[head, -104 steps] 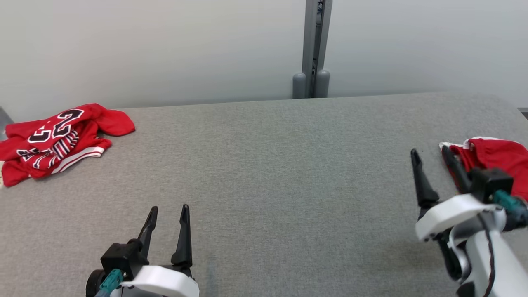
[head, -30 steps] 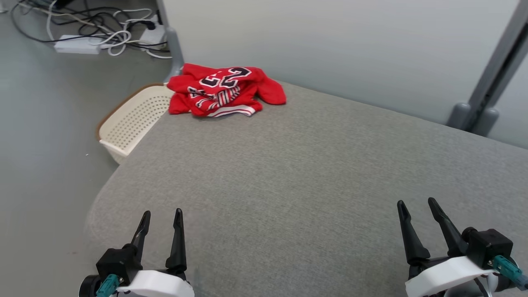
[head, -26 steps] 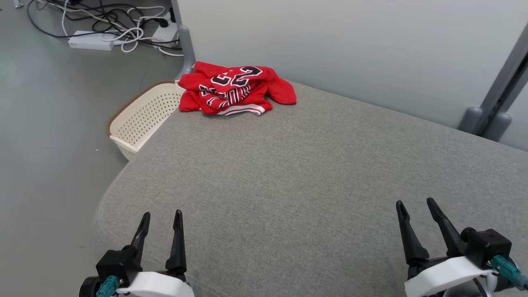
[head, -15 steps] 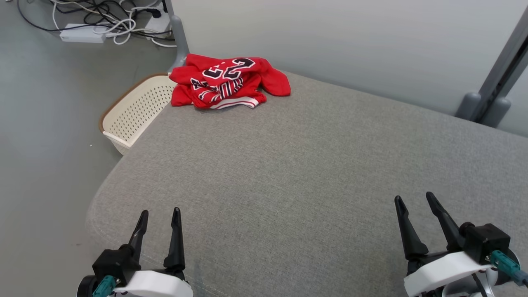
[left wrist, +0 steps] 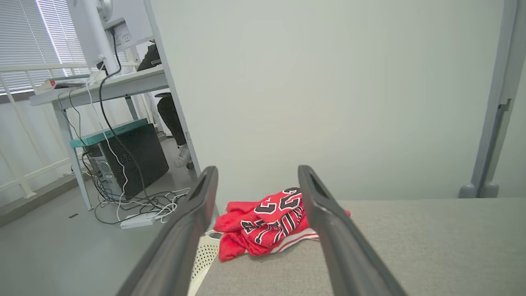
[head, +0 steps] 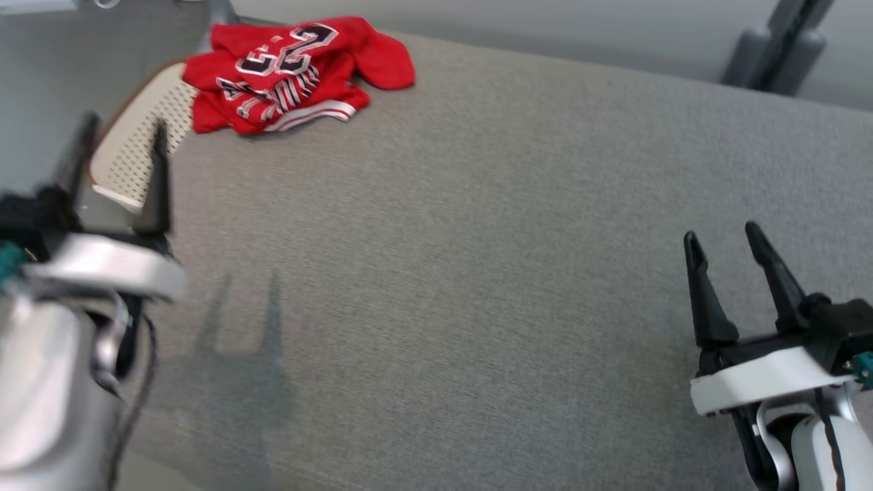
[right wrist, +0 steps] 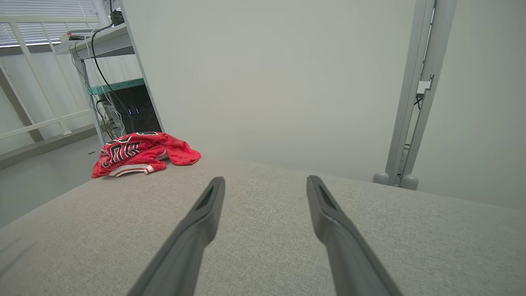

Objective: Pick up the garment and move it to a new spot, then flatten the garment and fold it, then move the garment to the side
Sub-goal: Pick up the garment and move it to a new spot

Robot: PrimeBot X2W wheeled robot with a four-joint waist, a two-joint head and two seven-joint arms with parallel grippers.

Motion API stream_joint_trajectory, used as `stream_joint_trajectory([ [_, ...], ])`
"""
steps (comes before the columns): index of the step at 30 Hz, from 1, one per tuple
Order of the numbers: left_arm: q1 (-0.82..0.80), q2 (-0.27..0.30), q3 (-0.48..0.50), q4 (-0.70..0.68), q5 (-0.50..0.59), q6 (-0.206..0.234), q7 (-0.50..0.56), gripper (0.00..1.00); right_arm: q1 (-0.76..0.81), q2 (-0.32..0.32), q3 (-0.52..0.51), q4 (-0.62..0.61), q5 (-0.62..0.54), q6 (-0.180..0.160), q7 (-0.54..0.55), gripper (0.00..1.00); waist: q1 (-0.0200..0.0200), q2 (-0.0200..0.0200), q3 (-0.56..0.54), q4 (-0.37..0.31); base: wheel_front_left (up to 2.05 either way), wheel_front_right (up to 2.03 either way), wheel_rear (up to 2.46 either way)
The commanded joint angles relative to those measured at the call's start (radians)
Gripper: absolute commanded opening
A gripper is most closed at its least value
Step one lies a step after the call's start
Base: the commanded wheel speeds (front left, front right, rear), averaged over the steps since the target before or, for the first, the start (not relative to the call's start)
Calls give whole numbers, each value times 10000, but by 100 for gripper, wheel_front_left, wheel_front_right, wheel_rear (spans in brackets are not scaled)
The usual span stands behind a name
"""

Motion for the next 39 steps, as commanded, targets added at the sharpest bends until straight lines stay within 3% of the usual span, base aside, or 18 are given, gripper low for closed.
stream_joint_trajectory([
  [1, -631, 200, 85, 126, 17, -119, 135, 100, -193, -52, -20, -128, -71, 3, 41, 100, 0, 0, 828, -771, 0, 0, 0],
  [6, -2987, 1324, 8, 1333, 333, -509, 1440, 100, -681, -49, -119, -614, -379, 3, 203, 100, 0, 0, 1789, -1604, 0, 0, 0],
  [13, -5377, 1725, 18, 3543, -58, -811, 2889, 100, -997, -46, -198, -1354, -664, 3, 386, 100, 0, 0, 2821, -2600, 0, 0, 0],
  [20, -6273, 2006, -331, 5328, 89, -919, 3791, 100, -956, -46, -329, -1982, -765, 3, 543, 100, 0, 0, 3474, -3235, 0, 0, 0],
  [30, -6701, 2400, -286, 6833, 289, -141, 3563, 100, -1035, -46, -420, -2544, -779, 3, 625, 100, 0, 0, 3978, -3411, 0, 0, 0],
  [31, -6741, 2421, -306, 6975, 319, -83, 3548, 79, -1053, -46, -406, -2545, -753, 3, 612, 100, 0, 0, 3993, -3404, 0, 0, 0],
  [32, -6776, 2436, -327, 7088, 333, -58, 3490, 27, -1075, -46, -381, -2539, -724, 3, 588, 100, 0, 0, 4003, -3397, 0, 0, 0],
  [33, -6804, 2442, -323, 7184, 330, -11, 3436, 0, -1087, -47, -357, -2524, -705, 3, 557, 100, 0, 0, 4006, -3388, 0, 0, 0],
  [39, -7001, 2331, -472, 7541, 386, 35, 3135, 0, -1084, -47, -327, -2356, -673, 3, 471, 100, 0, 0, 3848, -3296, 0, 0, 0],
])
